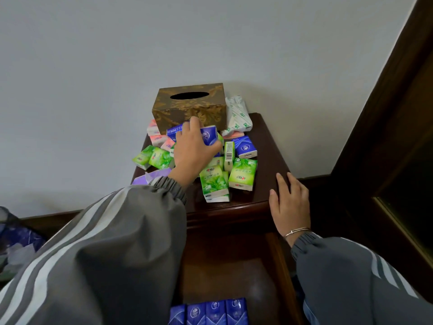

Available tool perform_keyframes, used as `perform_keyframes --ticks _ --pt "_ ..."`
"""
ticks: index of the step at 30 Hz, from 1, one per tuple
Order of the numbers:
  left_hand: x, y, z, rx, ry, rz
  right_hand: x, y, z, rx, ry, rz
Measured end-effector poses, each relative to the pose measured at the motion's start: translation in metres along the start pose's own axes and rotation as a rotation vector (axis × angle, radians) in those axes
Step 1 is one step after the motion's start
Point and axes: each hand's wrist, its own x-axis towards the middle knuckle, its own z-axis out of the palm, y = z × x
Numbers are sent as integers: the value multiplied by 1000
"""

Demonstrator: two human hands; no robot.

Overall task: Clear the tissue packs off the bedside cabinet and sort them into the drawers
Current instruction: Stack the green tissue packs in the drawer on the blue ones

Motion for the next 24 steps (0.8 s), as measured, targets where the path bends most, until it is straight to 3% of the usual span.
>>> perform_keyframes --ticks 3,6,9,12,16,24 --pt "-1 6 -21 -142 195 13 -1 1 2 17 -7 6" --pt "-7 1 -48 -314 261 -75 0 -2 -4 15 -82 39" --pt "-25 -23 -71 -545 207 -286 5 -4 -11 66 -202 154" --pt "-50 -58 -82 -673 101 -450 22 -18 -22 190 -196 317" --pt "-78 -91 -70 -649 -17 -499 59 -57 -36 589 -342 565" --pt "-96 -109 -42 -604 -53 -489 84 -91 -53 629 -769 756"
